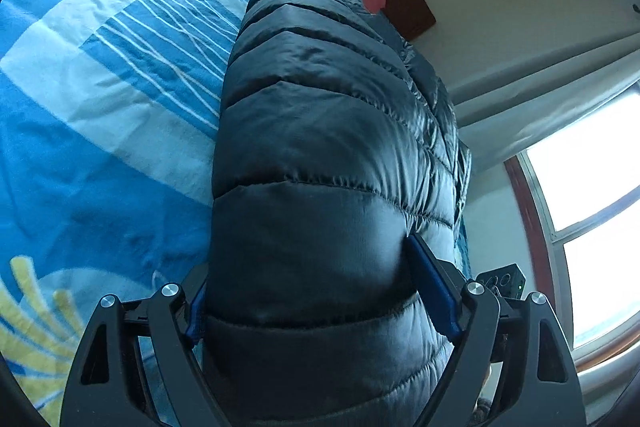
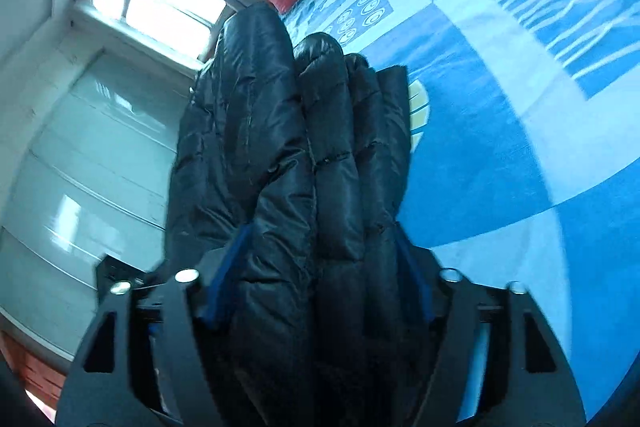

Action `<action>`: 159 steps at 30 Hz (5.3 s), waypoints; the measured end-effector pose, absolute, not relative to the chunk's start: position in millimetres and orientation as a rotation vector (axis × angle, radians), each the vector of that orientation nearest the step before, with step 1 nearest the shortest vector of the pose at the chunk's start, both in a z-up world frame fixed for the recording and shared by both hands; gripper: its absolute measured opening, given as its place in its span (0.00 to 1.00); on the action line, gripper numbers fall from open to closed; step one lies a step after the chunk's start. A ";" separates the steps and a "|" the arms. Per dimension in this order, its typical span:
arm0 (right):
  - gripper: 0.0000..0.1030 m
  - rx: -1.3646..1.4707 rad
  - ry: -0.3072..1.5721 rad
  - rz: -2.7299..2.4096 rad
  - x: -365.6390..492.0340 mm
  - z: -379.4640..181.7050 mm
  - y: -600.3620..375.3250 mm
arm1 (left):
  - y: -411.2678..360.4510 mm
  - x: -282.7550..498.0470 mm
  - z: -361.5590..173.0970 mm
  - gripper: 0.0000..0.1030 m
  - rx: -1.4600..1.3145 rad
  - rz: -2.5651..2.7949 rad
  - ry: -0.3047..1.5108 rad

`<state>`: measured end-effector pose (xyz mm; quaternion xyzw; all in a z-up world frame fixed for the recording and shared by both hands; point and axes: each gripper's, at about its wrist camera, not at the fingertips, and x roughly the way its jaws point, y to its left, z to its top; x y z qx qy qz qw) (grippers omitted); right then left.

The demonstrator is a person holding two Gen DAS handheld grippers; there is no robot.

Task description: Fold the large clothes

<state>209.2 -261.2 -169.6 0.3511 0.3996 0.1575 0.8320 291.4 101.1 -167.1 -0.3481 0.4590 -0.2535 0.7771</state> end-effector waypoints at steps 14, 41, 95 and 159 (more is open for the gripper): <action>0.83 0.794 0.865 0.381 266.7 -148.2 -281.7 | 137.0 325.8 -152.3 0.80 -0.785 -0.529 0.946; 0.80 0.813 0.897 0.376 311.4 -153.5 -291.0 | 130.2 371.3 -144.4 0.74 -0.693 -0.479 0.936; 0.72 1.035 0.868 0.281 190.3 -185.9 -331.6 | 134.7 278.7 -140.6 0.77 -0.550 -0.228 0.956; 0.83 0.124 0.672 -0.078 -13.0 -27.0 -165.2 | 57.6 55.5 -32.6 0.78 -0.089 -0.037 0.676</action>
